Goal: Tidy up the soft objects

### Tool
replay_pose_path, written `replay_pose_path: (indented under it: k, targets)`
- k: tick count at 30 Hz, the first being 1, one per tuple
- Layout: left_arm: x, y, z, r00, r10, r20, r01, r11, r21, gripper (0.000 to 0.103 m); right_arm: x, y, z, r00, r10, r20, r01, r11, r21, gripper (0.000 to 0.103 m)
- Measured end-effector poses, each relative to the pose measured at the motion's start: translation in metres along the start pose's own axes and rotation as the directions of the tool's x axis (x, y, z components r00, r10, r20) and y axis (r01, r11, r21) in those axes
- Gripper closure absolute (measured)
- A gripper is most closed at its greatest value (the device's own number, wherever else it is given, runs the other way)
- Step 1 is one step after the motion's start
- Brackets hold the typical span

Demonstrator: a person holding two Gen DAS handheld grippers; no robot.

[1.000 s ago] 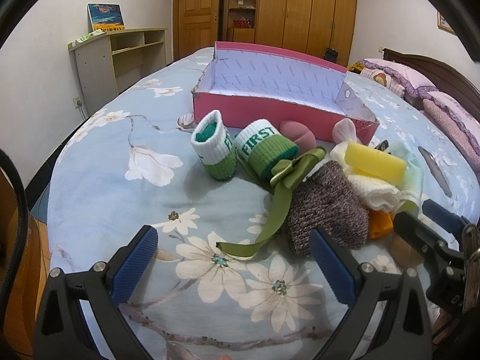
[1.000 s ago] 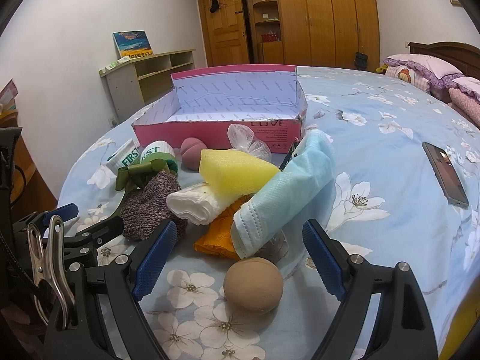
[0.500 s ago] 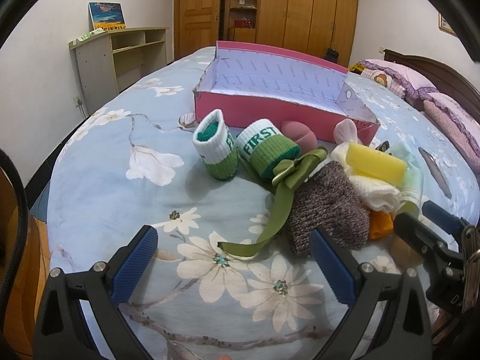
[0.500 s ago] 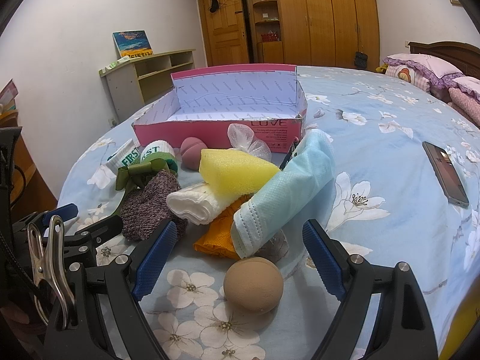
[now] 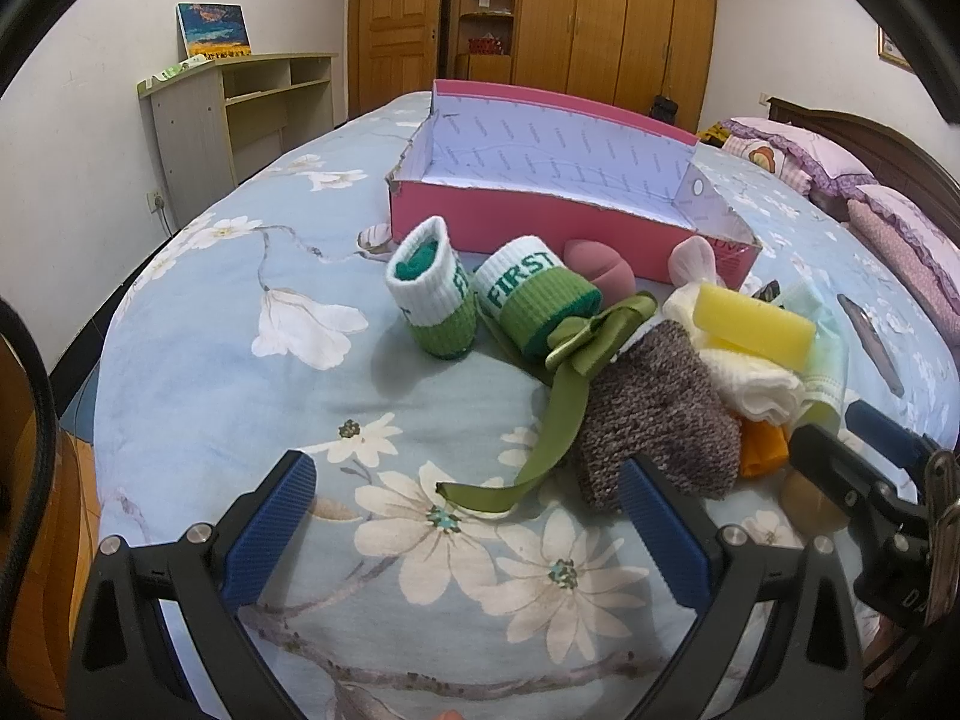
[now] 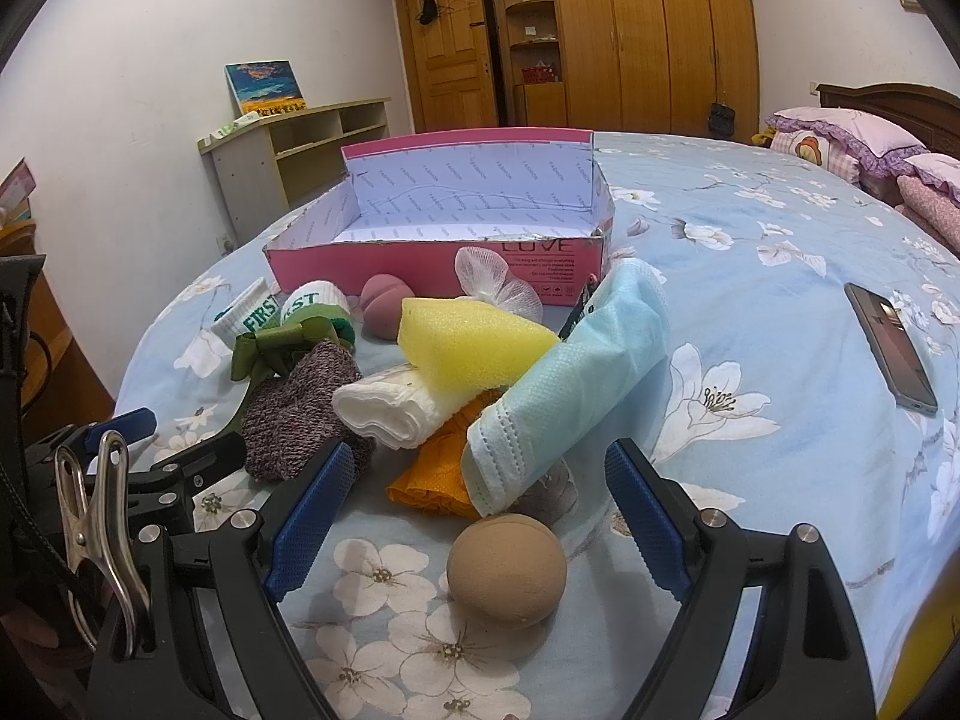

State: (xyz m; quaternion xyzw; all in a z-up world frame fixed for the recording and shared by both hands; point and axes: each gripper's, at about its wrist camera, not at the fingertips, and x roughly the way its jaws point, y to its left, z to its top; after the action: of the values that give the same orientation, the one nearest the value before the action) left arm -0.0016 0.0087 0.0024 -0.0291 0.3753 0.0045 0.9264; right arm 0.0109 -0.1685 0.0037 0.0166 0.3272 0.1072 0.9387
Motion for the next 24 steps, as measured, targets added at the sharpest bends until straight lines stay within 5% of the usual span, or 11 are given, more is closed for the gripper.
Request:
replay_pose_path:
  k: [24]
  targets:
    - [0.0001, 0.0021, 0.0009, 1.0, -0.011, 0.002, 0.011, 1.0, 0.013, 0.0, 0.0002, 0.0005, 0.0004, 1.0, 0.0, -0.001, 0.0, 1.0, 0.0, 0.015]
